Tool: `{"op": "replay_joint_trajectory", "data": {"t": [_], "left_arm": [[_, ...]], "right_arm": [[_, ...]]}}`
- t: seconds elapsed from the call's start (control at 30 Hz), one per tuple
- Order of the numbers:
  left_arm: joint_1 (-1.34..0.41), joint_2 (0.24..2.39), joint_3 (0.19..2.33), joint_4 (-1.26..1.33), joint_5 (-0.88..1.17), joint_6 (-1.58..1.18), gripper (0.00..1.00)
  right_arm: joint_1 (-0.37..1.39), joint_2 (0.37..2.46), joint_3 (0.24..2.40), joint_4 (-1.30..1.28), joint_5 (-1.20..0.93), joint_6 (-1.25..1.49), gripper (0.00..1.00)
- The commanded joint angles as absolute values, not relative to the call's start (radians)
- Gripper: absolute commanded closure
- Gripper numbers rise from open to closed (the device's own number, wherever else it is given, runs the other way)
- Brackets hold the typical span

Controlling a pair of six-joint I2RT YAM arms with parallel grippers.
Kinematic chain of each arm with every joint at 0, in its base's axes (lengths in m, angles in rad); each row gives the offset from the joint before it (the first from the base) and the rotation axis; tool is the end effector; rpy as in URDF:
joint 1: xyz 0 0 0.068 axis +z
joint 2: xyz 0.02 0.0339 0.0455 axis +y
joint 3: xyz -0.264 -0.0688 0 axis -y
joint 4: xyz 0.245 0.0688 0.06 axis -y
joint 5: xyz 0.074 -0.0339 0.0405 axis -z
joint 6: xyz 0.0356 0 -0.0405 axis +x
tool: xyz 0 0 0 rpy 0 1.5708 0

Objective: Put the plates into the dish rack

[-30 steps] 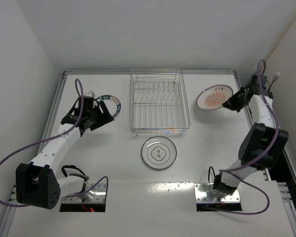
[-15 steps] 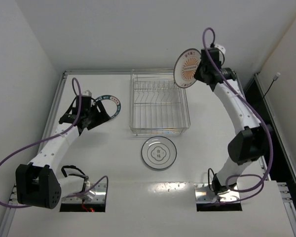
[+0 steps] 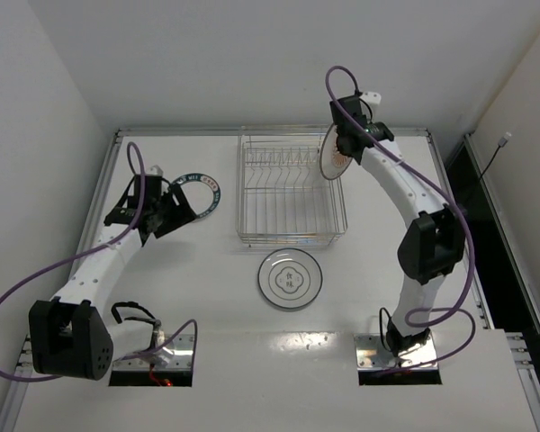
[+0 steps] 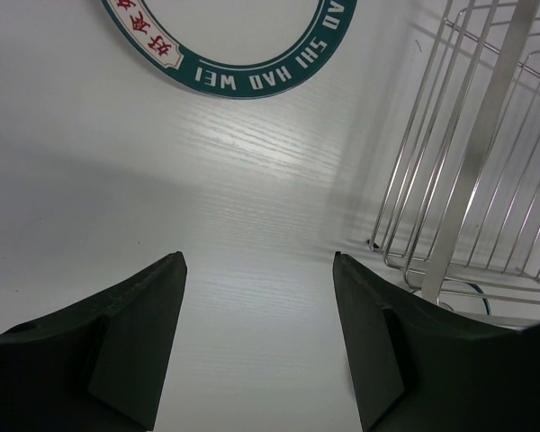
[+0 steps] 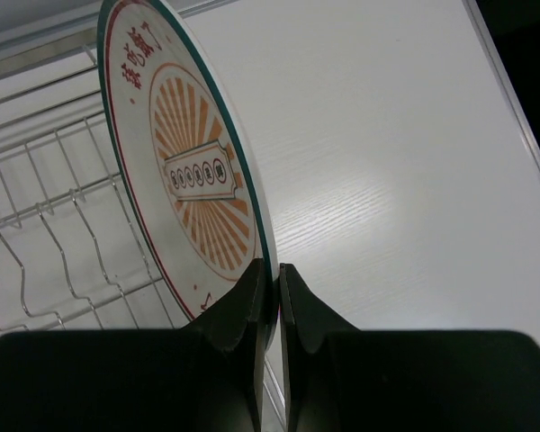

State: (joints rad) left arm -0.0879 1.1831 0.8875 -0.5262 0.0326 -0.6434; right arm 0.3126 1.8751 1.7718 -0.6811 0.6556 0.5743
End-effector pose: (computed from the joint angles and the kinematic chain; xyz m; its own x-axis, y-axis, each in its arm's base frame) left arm 0.2456 -0.0228 0.2637 -0.6496 -0.5447 -0.5304 -0.3498 0.8336 -0.4276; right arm 0.4076 0.1089 0.3276 -0.4737 0.2995 -0.8282 0.5052 0.8627 0.0230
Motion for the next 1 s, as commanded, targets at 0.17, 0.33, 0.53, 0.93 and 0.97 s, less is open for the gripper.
{"op": "replay_joint_trajectory", "data": {"t": [0.17,0.33,0.53,0.93,0.97], "left_arm": [[-0.061,1.169,0.905,-0.523,0.051,-0.629,0.37],[-0.032,1.178,0.905,-0.541,0.06,-0.629,0.37],[0.024,1.258,0.914,-0.551,0.123,-0.607,0.3],[0.167,1.361,0.877,-0.414,0.273,-0.669,0.3],[0.167,1.379,0.877,-0.404,0.273,-0.669,0.3]], "right_arm": [[0.374,1.994,1.905,-0.666,0.72,0.482,1.0],[0.423,2.065,1.944,-0.709,0.719,0.448,1.0],[0.445,2.103,1.944,-0.729,0.657,0.448,1.0],[0.436,1.951,1.973,-0.79,0.581,0.437,0.52],[0.436,1.924,1.973,-0.79,0.581,0.428,0.46]]}}
